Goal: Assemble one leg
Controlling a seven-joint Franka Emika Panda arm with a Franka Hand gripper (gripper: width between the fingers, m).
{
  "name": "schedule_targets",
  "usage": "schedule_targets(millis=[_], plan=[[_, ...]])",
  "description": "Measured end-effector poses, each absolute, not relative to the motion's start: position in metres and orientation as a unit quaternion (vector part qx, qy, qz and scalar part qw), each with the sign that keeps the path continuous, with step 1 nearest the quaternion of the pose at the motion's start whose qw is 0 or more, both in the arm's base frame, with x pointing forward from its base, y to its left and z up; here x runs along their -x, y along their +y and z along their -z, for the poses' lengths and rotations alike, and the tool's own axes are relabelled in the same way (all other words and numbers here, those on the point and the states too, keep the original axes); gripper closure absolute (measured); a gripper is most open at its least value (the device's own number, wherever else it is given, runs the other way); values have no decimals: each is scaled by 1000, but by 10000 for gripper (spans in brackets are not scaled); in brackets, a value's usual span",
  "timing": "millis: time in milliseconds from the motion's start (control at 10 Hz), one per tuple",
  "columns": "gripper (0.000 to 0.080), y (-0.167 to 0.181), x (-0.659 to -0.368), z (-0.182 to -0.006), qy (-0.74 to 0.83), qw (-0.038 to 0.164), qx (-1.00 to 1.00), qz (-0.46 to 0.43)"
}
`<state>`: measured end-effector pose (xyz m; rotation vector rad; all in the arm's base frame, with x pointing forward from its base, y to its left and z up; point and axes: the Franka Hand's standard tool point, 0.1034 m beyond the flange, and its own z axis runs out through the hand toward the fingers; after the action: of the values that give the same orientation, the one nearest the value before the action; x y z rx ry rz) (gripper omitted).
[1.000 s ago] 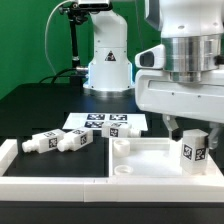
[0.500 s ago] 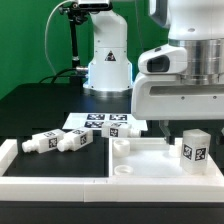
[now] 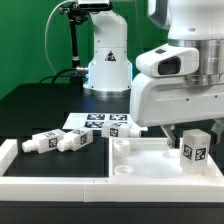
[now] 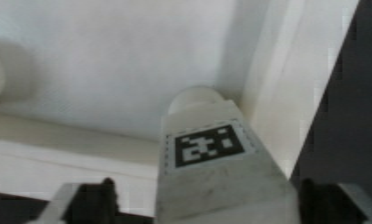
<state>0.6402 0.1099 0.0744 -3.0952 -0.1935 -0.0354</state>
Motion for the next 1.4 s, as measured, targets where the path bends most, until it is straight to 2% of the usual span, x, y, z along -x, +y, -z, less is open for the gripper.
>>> schedule_targets(millis=[100,200,400,700,900,1100,1200,1400], plan=[[401,110,-640,-74,-28,20,999,11],[515,110,-640,-74,3,21,1000,10],[515,111,-641,-74,97,22,995,11],[515,115,-641,-75,372,19,928,4],[515,109,-643,-73,532,46,845,-18],[515,109,-642,-74,609,49,791,-26],[496,109,-642,-73,603,49,796,-25],[232,108,-641,-71,506,46,861,-18]])
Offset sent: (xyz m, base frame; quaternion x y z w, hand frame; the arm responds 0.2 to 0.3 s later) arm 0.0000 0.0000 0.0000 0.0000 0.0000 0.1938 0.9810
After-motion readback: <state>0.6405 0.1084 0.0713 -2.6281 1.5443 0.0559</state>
